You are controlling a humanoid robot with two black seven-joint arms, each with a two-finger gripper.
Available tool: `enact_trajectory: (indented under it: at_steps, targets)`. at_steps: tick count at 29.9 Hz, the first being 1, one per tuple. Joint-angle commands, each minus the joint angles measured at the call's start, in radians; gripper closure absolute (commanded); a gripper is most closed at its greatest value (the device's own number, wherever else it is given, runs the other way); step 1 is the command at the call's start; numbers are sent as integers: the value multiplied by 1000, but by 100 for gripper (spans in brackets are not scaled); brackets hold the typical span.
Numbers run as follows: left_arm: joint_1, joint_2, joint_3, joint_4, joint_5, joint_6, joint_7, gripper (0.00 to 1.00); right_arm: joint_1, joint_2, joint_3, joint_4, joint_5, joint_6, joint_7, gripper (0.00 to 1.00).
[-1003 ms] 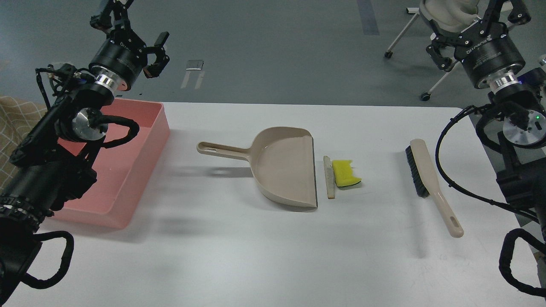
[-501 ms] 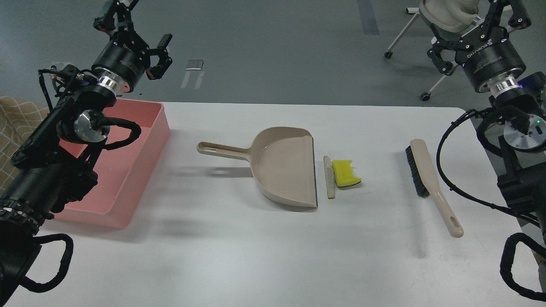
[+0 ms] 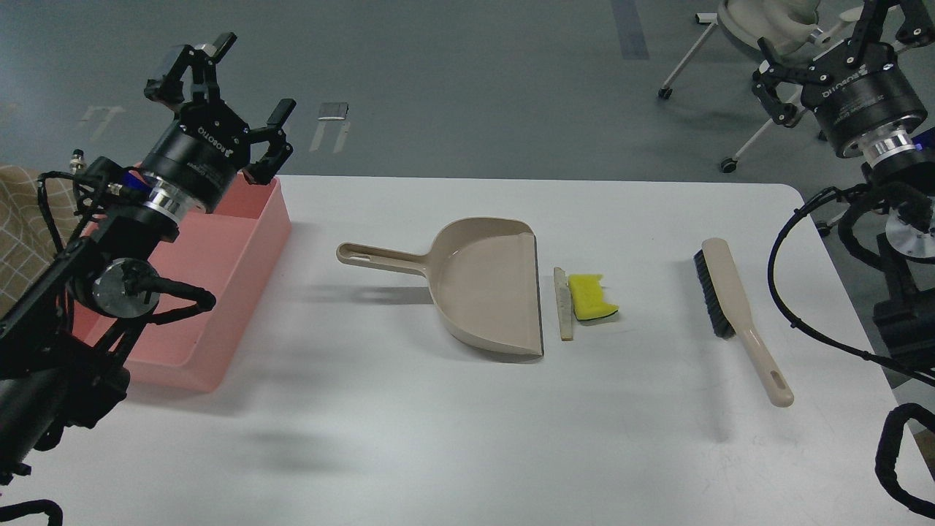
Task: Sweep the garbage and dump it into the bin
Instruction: 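Move the left gripper to the beige dustpan handle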
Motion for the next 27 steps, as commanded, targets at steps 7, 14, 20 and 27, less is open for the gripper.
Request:
enact_trajectory:
  at_steps: [7, 14, 20, 27]
  targets:
    - [322, 13, -24, -281, 17, 45, -18, 2, -29, -14, 0, 37, 1, -1, 0, 0]
    - [384, 2, -3, -288, 155, 47, -93, 5, -52, -10, 0, 48, 0, -1, 0, 0]
    - [399, -62, 34, -230, 278, 51, -88, 8, -58, -10, 3, 48, 0, -1, 0, 0]
    - [373, -142, 86, -116, 387, 97, -73, 8, -71, -10, 7, 45, 0, 0, 1, 0]
